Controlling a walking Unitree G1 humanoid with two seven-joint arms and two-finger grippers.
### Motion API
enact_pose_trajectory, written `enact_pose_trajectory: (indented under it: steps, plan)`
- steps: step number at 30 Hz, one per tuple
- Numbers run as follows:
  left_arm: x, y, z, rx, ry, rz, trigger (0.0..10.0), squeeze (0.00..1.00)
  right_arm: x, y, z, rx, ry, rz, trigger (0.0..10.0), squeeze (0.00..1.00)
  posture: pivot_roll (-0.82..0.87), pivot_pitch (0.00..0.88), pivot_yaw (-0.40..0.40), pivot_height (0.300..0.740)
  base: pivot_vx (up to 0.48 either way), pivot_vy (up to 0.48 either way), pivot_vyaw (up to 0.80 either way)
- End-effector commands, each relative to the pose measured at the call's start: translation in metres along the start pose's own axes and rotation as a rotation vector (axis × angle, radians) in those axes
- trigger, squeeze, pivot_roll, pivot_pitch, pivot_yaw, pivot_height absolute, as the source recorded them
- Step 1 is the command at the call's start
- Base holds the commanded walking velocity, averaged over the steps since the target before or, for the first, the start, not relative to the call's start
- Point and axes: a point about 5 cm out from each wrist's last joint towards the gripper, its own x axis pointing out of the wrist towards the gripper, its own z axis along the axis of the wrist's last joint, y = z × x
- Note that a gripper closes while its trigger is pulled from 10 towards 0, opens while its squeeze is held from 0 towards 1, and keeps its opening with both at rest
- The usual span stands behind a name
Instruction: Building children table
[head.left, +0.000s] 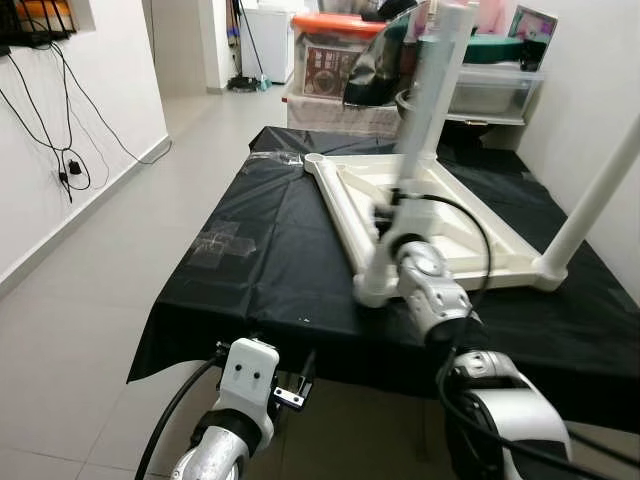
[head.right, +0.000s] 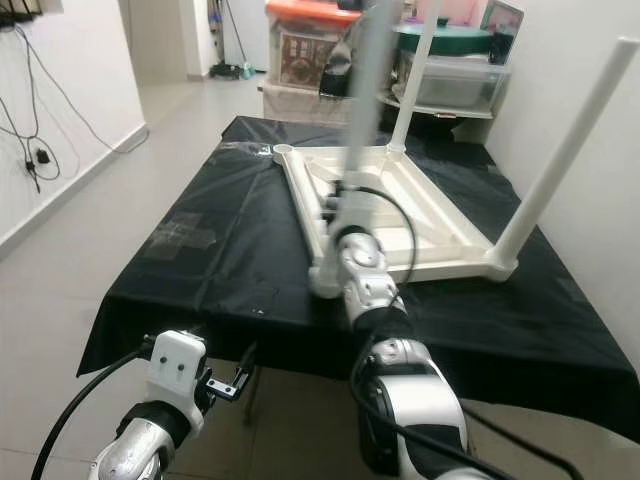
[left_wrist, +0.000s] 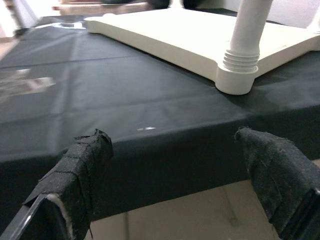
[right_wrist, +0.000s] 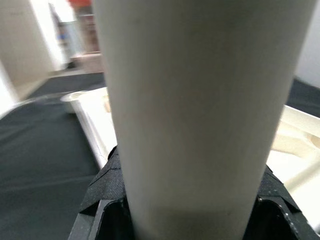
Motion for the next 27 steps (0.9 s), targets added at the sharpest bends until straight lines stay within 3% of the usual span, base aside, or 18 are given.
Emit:
enact_pose_trajectory:
  steps: [1, 2, 3, 4, 5, 6, 9, 10, 11, 12, 13, 14, 15, 17, 18, 19, 23, 27]
  plan:
    - [0.0, -0.002, -0.002, 0.001, 0.007, -0.01, 10.0, 0.0, -0.001, 0.0, 0.0, 0.026, 0.013, -0.036, 0.0, 0.0, 0.09, 0.007, -0.08, 0.74, 0.0, 0.0, 0.0]
    - [0.0, -0.002, -0.002, 0.001, 0.007, -0.01, 10.0, 0.0, -0.001, 0.0, 0.0, 0.026, 0.013, -0.036, 0.0, 0.0, 0.09, 0.007, -0.08, 0.74, 0.0, 0.0, 0.0]
    - [0.0, -0.001, -0.002, 0.001, 0.008, -0.009, 10.0, 0.0, -0.003, 0.011, -0.001, 0.05, 0.019, -0.009, 0.5, 0.0, 0.09, 0.008, -0.079, 0.74, 0.0, 0.0, 0.0]
    - [0.0, -0.001, -0.002, 0.001, 0.009, -0.008, 10.0, 0.0, -0.004, 0.023, -0.001, 0.07, 0.012, 0.048, 10.0, 0.0, 0.1, 0.01, -0.082, 0.74, 0.0, 0.0, 0.0]
    - [0.0, -0.001, -0.002, 0.001, 0.01, -0.008, 10.0, 0.0, -0.004, 0.031, 0.0, 0.082, 0.006, 0.087, 10.0, 0.0, 0.1, 0.01, -0.082, 0.74, 0.0, 0.0, 0.0]
    - [0.0, -0.001, -0.002, 0.001, 0.011, -0.007, 10.0, 0.0, -0.005, 0.04, 0.002, 0.102, -0.019, 0.175, 10.0, 1.0, 0.1, 0.013, -0.083, 0.74, 0.0, 0.0, 0.0]
    - [0.0, -0.001, -0.002, 0.001, 0.011, -0.006, 10.0, 0.0, -0.006, 0.046, 0.005, 0.118, -0.043, 0.247, 10.0, 1.0, 0.1, 0.013, -0.083, 0.74, 0.0, 0.0, 0.0]
    - [0.0, -0.001, -0.002, 0.0, 0.01, -0.004, 10.0, 0.0, -0.006, 0.05, 0.012, 0.133, -0.085, 0.332, 10.0, 0.24, 0.1, 0.016, -0.084, 0.74, 0.0, 0.0, 0.0]
    - [0.0, -0.001, -0.002, 0.0, 0.01, -0.004, 10.0, 0.0, -0.006, 0.05, 0.012, 0.133, -0.085, 0.332, 10.0, 0.24, 0.1, 0.016, -0.084, 0.74, 0.0, 0.0, 0.0]
    - [0.0, -0.001, -0.003, -0.002, 0.011, -0.004, 10.0, 0.0, -0.008, 0.055, 0.015, 0.154, -0.103, 0.438, 10.0, 0.0, 0.09, 0.015, -0.079, 0.74, 0.0, 0.0, 0.0]
    - [0.001, -0.001, -0.003, -0.002, 0.011, -0.004, 10.0, 0.0, -0.01, 0.059, 0.017, 0.14, -0.13, 0.56, 10.0, 0.0, 0.09, 0.015, -0.079, 0.74, 0.0, 0.0, 0.0]
    - [0.002, -0.001, -0.003, -0.004, 0.01, -0.005, 10.0, 0.0, -0.018, 0.062, 0.005, 0.092, -0.053, 0.855, 10.0, 0.0, 0.09, 0.019, -0.081, 0.74, 0.0, 0.0, 0.0]
    - [0.002, -0.001, -0.003, -0.004, 0.01, -0.005, 10.0, 0.0, -0.018, 0.062, 0.005, 0.092, -0.053, 0.855, 10.0, 0.0, 0.09, 0.019, -0.081, 0.74, 0.0, 0.0, 0.0]
    - [0.002, -0.001, -0.002, -0.006, 0.009, -0.006, 10.0, 0.0, -0.027, 0.058, -0.005, 0.045, 0.054, 1.104, 10.0, 0.0, 0.09, 0.018, -0.081, 0.74, 0.0, 0.0, 0.0]
    - [0.002, -0.001, -0.002, -0.006, 0.009, -0.006, 10.0, 0.0, -0.027, 0.058, -0.005, 0.045, 0.054, 1.104, 10.0, 0.0, 0.09, 0.018, -0.081, 0.74, 0.0, 0.0, 0.0]
    - [0.002, -0.001, -0.003, -0.006, 0.008, -0.005, 10.0, 0.0, -0.032, 0.052, -0.004, 0.007, 0.102, 1.267, 10.0, 0.0, 0.09, 0.017, -0.083, 0.74, 0.0, 0.0, 0.0]
    - [0.003, -0.001, -0.002, -0.008, 0.008, -0.003, 10.0, 0.0, -0.032, 0.047, 0.007, -0.028, 0.125, 1.41, 10.0, 0.0, 0.09, 0.02, -0.085, 0.74, 0.0, 0.0, 0.0]
    - [0.003, -0.001, -0.002, -0.008, 0.007, -0.002, 10.0, 0.0, -0.033, 0.048, 0.012, -0.036, 0.125, 1.47, 10.0, 0.0, 0.09, 0.021, -0.086, 0.74, 0.0, 0.0, 0.0]
